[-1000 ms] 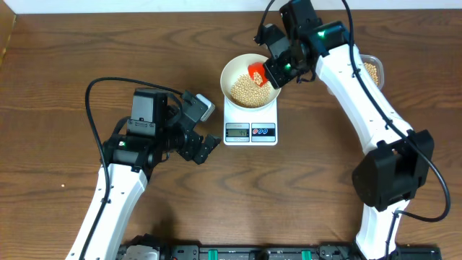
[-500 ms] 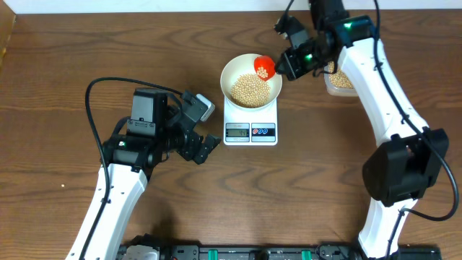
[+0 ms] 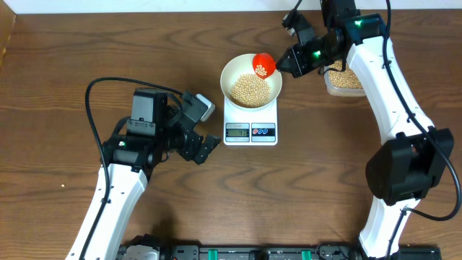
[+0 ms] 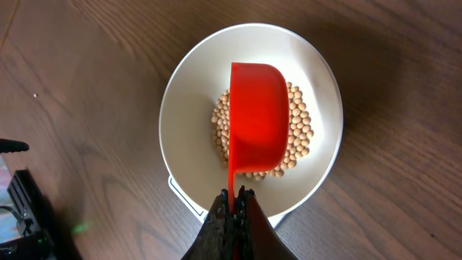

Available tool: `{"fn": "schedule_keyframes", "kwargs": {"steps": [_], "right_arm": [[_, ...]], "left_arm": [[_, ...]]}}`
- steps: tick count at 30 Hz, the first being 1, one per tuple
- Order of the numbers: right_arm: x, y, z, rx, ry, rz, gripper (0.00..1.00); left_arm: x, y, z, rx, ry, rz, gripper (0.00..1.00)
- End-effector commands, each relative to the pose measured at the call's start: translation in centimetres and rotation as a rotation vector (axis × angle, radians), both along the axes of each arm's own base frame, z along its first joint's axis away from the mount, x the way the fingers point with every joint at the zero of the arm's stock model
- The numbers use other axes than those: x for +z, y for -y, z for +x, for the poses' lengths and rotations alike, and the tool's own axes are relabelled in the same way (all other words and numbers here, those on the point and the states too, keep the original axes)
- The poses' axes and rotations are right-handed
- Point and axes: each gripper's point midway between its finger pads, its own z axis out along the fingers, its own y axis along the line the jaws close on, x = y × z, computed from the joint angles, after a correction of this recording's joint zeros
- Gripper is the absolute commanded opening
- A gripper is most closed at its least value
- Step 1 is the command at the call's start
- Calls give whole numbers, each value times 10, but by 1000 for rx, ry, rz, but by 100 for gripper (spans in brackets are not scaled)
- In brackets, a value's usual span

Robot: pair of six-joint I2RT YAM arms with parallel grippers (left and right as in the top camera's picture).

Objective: Scoop item into bowl and weigh 50g on scale

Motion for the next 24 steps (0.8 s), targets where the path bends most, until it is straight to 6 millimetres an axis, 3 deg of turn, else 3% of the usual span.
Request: {"fn": "schedule_keyframes", "kwargs": {"steps": [1, 13, 24], "right_arm": [[26, 0, 0, 11, 57, 37, 1], [25, -2, -1, 18, 60, 31, 1], [11, -11, -4, 24, 91, -112, 1]], "left_arm": [[-3, 0, -1, -7, -2, 10, 93], [-3, 0, -1, -7, -2, 10, 93], [-3, 0, -1, -7, -2, 10, 93]]}}
